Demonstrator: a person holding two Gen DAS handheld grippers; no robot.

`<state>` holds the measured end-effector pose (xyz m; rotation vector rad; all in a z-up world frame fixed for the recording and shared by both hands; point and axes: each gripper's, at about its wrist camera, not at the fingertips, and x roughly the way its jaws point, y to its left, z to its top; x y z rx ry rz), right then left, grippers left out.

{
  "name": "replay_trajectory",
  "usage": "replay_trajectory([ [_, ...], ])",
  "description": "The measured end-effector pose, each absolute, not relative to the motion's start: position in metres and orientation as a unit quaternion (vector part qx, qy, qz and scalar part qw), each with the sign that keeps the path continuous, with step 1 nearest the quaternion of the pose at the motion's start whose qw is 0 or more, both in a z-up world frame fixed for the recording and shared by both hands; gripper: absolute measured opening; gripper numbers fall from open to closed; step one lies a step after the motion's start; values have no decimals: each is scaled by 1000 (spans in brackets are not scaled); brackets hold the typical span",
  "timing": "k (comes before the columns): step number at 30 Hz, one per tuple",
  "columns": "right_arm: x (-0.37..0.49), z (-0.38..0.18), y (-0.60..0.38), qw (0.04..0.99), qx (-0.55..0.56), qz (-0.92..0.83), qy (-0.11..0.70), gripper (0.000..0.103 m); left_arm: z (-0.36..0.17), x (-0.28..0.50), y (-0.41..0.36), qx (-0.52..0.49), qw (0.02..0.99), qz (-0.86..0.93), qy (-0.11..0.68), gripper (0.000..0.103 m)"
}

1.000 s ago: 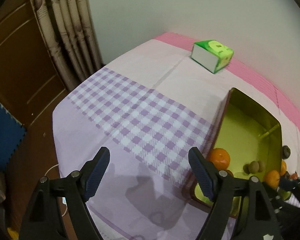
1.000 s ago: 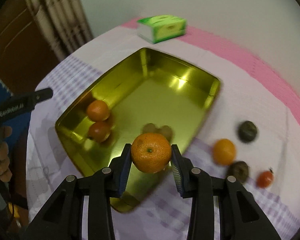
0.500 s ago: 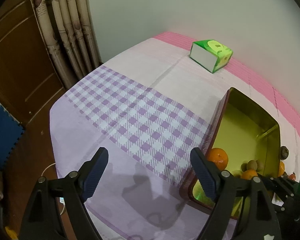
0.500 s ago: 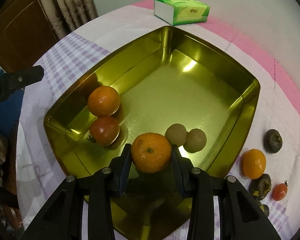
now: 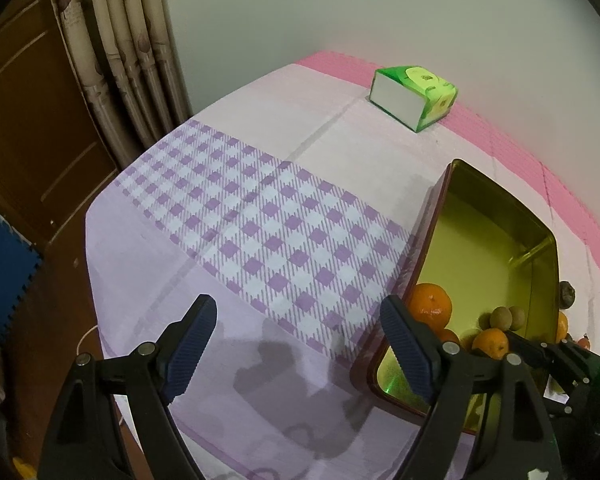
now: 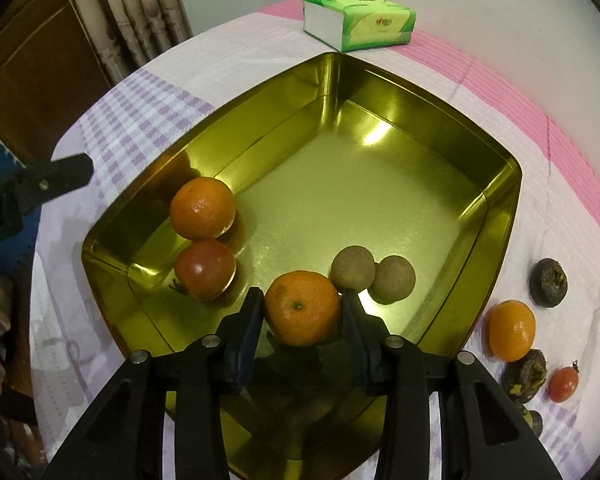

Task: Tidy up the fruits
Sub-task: 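Carry the held mandarin over the gold tin and open the right tool, then move the right tool back to the fruits and grasp a dark brown fruit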

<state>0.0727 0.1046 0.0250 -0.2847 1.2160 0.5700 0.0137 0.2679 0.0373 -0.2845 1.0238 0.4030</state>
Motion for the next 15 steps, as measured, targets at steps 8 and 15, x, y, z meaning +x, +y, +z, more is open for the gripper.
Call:
replay_trajectory([
  [8,65,41,102,783,-121,269,547,45,35,14,266,-132,843,187,486,81],
  [15,48,72,86,799,-93,283,522,46,35,15,263,-127,845,185,485,81],
])
